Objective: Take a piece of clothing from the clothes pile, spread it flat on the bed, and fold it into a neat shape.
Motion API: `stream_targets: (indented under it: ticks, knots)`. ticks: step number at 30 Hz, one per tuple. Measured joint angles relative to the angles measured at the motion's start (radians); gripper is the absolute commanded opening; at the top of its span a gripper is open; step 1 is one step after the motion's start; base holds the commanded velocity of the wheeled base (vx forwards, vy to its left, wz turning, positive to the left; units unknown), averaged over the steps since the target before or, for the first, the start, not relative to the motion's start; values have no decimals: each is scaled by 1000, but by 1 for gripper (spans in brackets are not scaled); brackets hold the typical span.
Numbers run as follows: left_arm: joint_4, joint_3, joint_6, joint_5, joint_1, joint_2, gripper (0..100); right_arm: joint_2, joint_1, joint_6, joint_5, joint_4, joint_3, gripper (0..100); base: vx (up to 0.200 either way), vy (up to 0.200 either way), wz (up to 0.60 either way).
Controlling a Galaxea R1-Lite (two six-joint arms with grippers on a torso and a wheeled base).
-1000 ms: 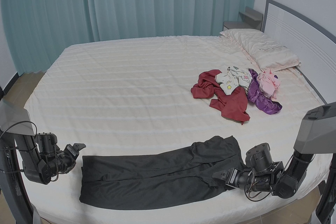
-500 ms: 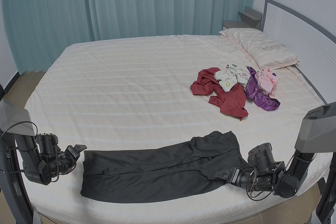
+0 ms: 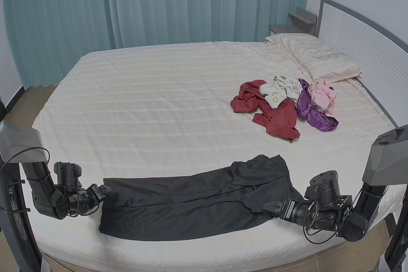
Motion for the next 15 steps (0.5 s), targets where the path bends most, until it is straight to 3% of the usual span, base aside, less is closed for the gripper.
stream_targets:
  ticks: [6,10,15]
  knots:
    - [270,-127,98,0,-26,-28,100,0,-3,-11,1,-41,24,100,0,0,0]
    - [294,-155,196,-44,-34,-42,100,0,-4,-18,4,-54,36,100,0,0,0]
    - [297,-155,315,-45,-38,-38,100,-1,-4,-20,8,-59,44,100,0,0,0]
